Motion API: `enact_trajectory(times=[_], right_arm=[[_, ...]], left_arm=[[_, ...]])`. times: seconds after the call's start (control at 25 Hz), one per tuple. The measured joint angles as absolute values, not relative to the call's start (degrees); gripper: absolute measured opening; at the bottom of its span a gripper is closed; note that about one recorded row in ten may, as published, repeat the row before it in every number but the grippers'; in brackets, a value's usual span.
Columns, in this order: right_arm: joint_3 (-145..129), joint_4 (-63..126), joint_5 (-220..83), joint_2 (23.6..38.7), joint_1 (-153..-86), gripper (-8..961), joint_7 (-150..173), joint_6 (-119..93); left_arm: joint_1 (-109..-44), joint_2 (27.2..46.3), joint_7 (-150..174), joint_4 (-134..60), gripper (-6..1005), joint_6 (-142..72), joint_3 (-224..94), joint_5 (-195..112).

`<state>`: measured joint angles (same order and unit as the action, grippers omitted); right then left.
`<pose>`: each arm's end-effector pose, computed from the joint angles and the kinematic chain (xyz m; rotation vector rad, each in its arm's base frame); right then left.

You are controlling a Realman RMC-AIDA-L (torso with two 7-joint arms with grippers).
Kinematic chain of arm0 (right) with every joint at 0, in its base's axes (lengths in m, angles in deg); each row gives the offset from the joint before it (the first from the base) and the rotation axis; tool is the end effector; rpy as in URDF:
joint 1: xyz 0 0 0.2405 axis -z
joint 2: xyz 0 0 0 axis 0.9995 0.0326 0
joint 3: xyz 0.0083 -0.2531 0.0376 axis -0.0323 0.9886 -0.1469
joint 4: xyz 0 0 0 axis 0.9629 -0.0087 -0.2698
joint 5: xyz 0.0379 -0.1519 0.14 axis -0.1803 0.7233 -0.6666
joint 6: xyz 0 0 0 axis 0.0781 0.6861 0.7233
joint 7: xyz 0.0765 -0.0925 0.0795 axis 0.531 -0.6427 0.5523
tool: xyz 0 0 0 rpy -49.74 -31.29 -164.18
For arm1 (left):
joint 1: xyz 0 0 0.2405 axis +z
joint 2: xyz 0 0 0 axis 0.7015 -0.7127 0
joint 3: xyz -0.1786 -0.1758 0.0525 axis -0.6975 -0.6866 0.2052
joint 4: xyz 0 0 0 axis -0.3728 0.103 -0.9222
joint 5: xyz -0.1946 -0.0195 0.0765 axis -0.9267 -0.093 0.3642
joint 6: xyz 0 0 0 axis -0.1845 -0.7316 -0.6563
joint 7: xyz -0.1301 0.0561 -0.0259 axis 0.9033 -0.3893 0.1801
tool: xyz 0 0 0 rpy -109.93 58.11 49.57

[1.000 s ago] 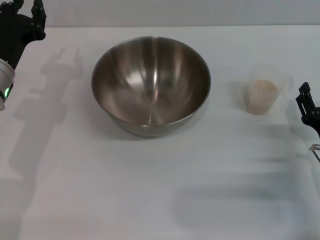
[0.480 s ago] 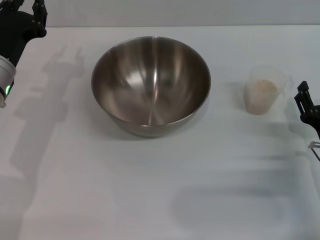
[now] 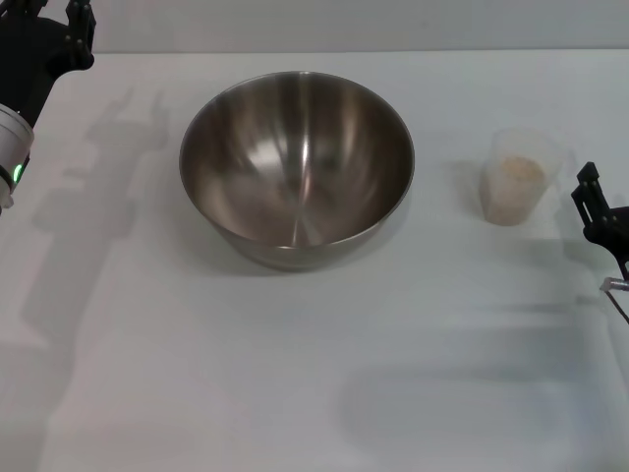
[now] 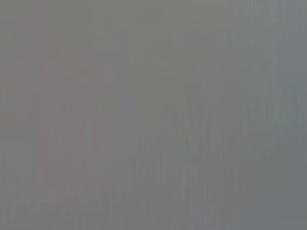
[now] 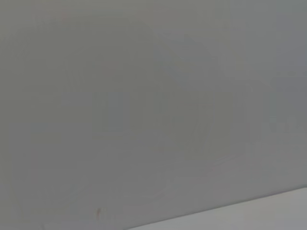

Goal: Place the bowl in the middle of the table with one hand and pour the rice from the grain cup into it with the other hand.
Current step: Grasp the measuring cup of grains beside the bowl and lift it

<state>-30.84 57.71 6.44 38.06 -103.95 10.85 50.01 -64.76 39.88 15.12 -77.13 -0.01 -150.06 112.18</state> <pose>0.3412 0.2600 -0.0529 -1.4229 0.8173 0.7214 -0.2621 0.3860 0.0104 -1.6487 -0.4157 -0.6946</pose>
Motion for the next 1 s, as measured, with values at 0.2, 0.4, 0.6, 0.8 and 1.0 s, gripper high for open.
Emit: enact_trajectory(times=[0.2, 0.4, 0.6, 0.8, 1.0], right_arm=[[-30.73, 57.70, 6.44, 37.93, -104.50, 691, 11.24, 49.10], [-30.53, 57.71, 6.44, 37.99, -104.68, 692, 11.27, 48.83], [-30.72, 57.71, 6.48, 38.02, -104.81, 692, 11.27, 48.10], [-30.78, 57.71, 6.48, 38.05, -105.01, 691, 11.32, 47.65], [-30.82, 57.71, 6.48, 38.07, -105.63, 690, 11.36, 46.49]], left_arm=[[-64.75, 39.88, 15.12, -77.13, 377, 0.93, -150.06, 112.18], [-64.58, 39.88, 15.12, -77.13, 377, 1.38, -150.06, 112.18], [-64.53, 39.88, 15.12, -77.24, 377, 1.47, -150.06, 112.18], [-64.46, 39.88, 15.12, -77.61, 377, 1.71, -150.15, 112.18], [-64.33, 39.88, 14.98, -77.67, 377, 2.58, -150.15, 112.18]])
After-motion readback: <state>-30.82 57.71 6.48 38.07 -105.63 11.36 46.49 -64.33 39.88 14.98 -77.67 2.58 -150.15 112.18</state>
